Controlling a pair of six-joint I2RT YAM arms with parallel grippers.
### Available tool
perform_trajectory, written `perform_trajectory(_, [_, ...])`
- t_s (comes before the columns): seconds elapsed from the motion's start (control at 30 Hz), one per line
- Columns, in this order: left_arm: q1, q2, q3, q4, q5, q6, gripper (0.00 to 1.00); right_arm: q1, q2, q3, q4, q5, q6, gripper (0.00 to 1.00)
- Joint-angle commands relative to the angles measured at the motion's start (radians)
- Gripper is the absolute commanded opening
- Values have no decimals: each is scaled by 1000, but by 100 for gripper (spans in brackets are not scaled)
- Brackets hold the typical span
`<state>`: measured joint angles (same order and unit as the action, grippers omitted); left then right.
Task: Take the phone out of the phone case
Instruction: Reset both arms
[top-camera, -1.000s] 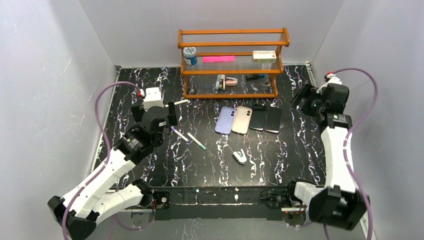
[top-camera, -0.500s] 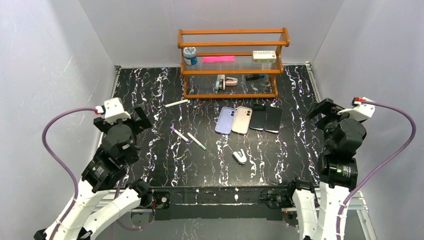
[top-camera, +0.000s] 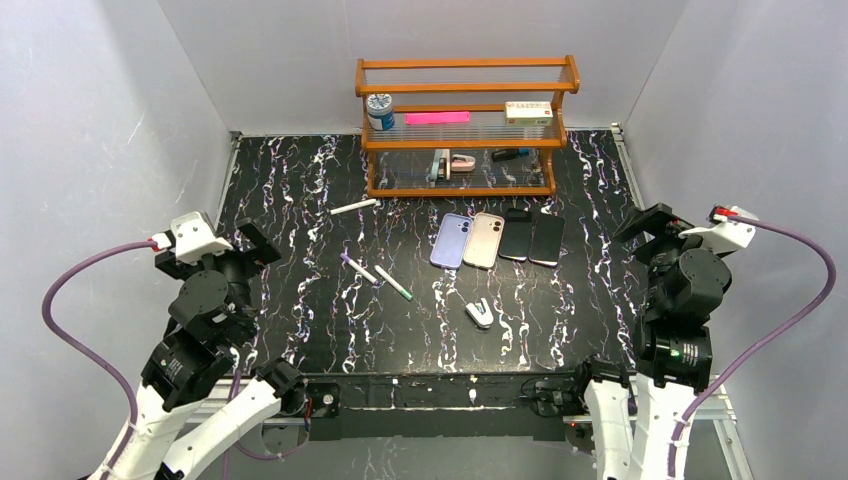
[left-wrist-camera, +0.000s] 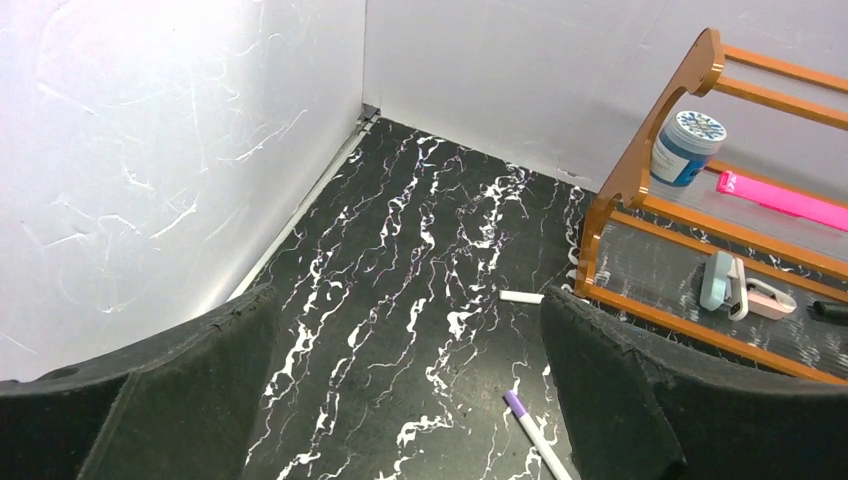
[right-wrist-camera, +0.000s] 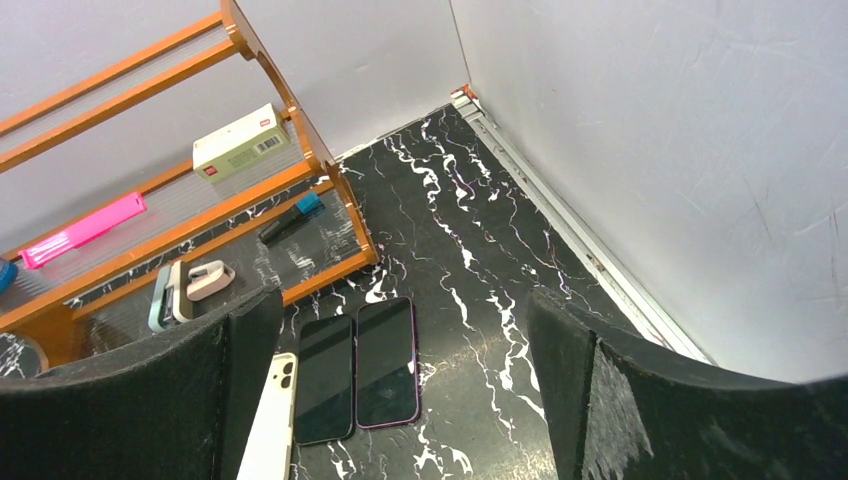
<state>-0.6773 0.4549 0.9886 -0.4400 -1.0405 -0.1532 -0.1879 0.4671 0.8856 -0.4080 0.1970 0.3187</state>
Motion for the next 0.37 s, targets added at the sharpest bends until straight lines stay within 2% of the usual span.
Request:
perform_trajectory(0.0, [4,-5,29,35,-22,6,98,-2,-13,-4,58,18,12,99])
perform_trajectory(0.33, [3,-6,15,61,-1,7,98,-2,-16,4,58,23,5,99])
